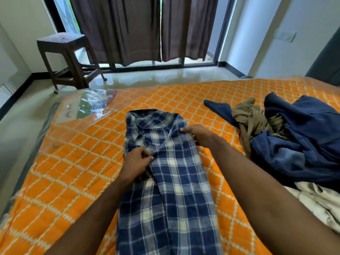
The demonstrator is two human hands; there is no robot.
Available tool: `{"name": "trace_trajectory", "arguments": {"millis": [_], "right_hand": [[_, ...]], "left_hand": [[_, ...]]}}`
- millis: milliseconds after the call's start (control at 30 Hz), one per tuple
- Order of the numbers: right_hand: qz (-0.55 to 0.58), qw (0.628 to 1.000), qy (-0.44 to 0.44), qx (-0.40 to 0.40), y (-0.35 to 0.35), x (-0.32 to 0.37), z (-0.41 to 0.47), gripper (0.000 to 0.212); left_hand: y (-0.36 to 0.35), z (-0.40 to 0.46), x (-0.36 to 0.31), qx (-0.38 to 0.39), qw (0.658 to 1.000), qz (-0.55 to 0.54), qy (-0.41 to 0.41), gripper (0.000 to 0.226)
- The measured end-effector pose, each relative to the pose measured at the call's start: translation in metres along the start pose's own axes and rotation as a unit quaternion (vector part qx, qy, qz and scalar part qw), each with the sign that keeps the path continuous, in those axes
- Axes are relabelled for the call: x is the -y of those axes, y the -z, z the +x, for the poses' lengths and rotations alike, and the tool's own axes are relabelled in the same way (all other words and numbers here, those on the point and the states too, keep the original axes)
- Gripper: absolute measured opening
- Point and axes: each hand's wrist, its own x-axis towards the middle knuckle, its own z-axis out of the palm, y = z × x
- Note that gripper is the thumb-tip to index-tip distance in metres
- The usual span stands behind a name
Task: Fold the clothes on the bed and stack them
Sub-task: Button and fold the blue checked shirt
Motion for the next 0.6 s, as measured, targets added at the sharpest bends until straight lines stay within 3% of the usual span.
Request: {"name": "trace_trajectory", "arguments": {"millis": [67,133,300,400,467,600], "right_hand": [[0.025,0.997,0.004,0.077,-0.003,0.017,0.0,0.036],[0.052,0.993,0.019,0.1,-0.014,0.03,0.003,0.034],[0.057,0.995,0.058,0.058,-0.053,0.038,0.009,0.01],[0.048,0.997,0.064,-0.007,-0.068,0.03,0.009,0.02],[0.031,0.997,0.064,0.015,-0.068,0.022,0.009,0.02],[-0.091,0.99,0.074,0.076,-0.057,0.009,0.008,0.047]], "left_hand": [[0.004,0.0,-0.001,0.016,1.0,-0.005,0.013,0.012],[0.01,0.0,-0.001,0.03,0.999,0.015,0.012,0.011],[0.026,0.002,0.007,0.022,0.987,0.161,-0.004,0.014],[0.023,0.0,0.011,-0.008,0.974,0.223,-0.026,0.021],[0.017,-0.004,0.009,-0.012,0.978,0.205,-0.033,0.027],[0.003,-0.006,0.001,0.014,0.998,0.067,-0.004,0.032]]}}
